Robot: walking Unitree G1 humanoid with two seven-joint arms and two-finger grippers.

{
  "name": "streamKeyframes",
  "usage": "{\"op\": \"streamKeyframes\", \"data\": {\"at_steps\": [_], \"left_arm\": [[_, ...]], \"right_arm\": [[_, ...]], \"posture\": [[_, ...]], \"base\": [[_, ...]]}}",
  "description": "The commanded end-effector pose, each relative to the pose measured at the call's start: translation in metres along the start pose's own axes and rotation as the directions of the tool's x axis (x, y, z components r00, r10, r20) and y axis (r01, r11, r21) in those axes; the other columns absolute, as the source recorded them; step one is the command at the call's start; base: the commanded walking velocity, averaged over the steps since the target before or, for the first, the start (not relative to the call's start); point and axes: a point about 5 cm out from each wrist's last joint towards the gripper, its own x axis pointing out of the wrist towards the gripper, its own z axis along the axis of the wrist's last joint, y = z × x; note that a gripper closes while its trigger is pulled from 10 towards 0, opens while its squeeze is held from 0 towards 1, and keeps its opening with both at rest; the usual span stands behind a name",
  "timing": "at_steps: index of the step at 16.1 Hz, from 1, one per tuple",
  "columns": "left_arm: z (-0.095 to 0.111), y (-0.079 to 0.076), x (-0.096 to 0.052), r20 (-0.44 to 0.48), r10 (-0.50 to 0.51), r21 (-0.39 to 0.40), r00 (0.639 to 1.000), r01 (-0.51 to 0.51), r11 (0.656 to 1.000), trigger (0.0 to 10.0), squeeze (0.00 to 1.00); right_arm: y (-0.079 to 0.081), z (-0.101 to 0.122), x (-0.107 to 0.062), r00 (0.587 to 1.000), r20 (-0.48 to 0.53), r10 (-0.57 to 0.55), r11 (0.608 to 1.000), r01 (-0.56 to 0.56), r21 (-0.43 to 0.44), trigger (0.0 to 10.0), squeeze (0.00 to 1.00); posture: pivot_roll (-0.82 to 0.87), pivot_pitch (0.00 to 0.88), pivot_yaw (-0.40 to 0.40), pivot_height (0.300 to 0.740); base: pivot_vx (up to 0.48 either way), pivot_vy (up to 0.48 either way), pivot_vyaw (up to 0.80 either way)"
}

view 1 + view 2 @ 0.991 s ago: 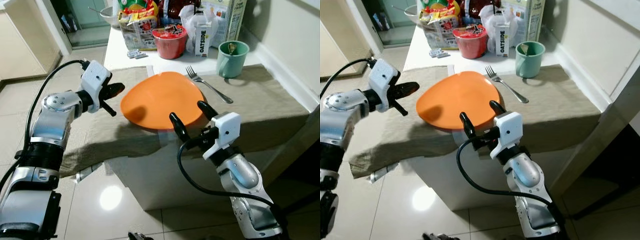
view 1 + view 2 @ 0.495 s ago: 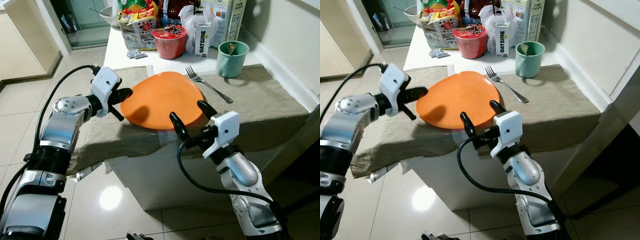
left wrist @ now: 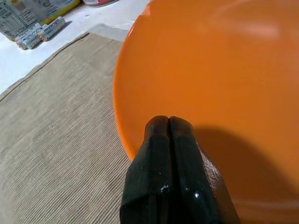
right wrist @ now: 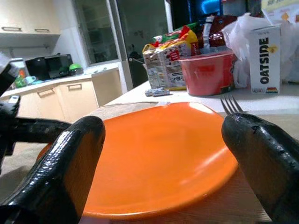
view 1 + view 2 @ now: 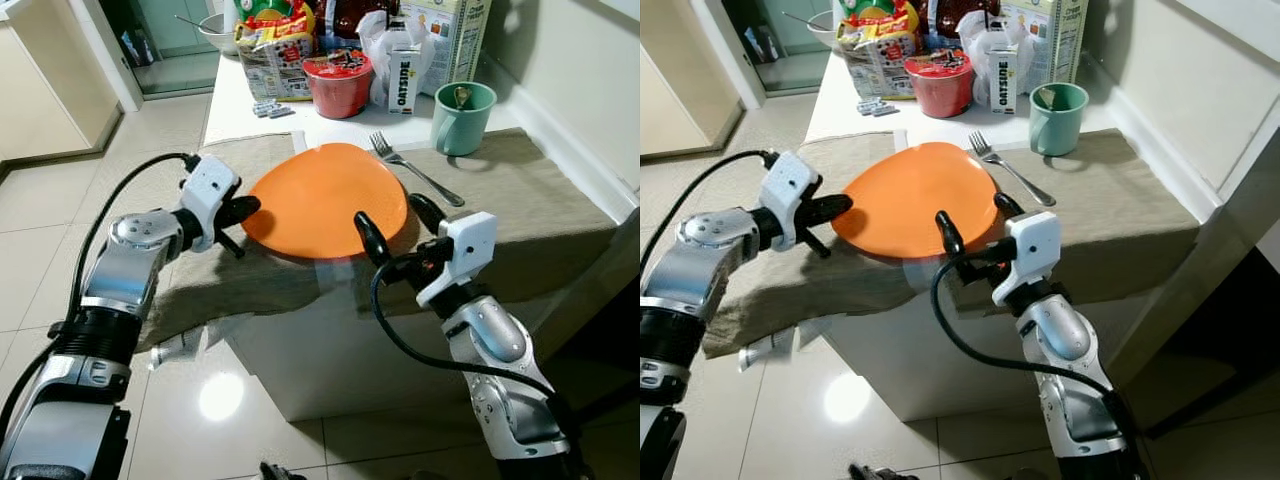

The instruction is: Setting the table

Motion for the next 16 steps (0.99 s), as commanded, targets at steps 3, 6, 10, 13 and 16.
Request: {"op": "streamKeyframes", "data": {"at_steps": [3,6,10,13,16], "left_arm": [[-0.010,-0.002,-0.005,-0.027,0.004,-0.008,1.000,-0.004,1.000,10.0,0.00],[-0.017,-0.009,-0.006,-0.034,-0.006,-0.021,0.999,0.005,1.000,10.0,0.00],[-0.018,-0.015,-0.006,0.004,-0.020,-0.043,1.000,0.020,0.999,10.0,0.00],[-0.016,-0.019,-0.005,0.064,-0.017,-0.069,0.998,0.022,0.997,10.0,0.00],[-0.015,-0.028,-0.004,0.106,-0.052,-0.055,0.993,0.058,0.997,10.0,0.00]], "right_arm": [[-0.013,0.003,0.008,0.998,-0.006,-0.069,0.991,0.069,0.119,10.0,0.00],[-0.024,0.005,0.012,0.993,-0.014,-0.114,0.971,0.114,0.210,10.0,0.00],[-0.030,0.004,0.018,0.990,-0.043,-0.133,0.898,0.139,0.418,10.0,0.00],[-0.032,0.000,0.020,0.988,-0.073,-0.134,0.797,0.151,0.585,10.0,0.00],[-0.030,-0.005,0.022,0.992,-0.088,-0.093,0.729,0.128,0.673,10.0,0.00]], "posture": [[-0.12,0.040,0.127,0.740],[-0.12,0.041,0.124,0.740],[-0.11,0.045,0.122,0.740],[-0.11,0.049,0.122,0.740],[-0.11,0.049,0.122,0.740]], "base": [[0.000,0.000,0.00],[0.000,0.000,0.00],[0.000,0.000,0.00],[0.000,0.000,0.00],[0.000,0.000,0.00]]}}
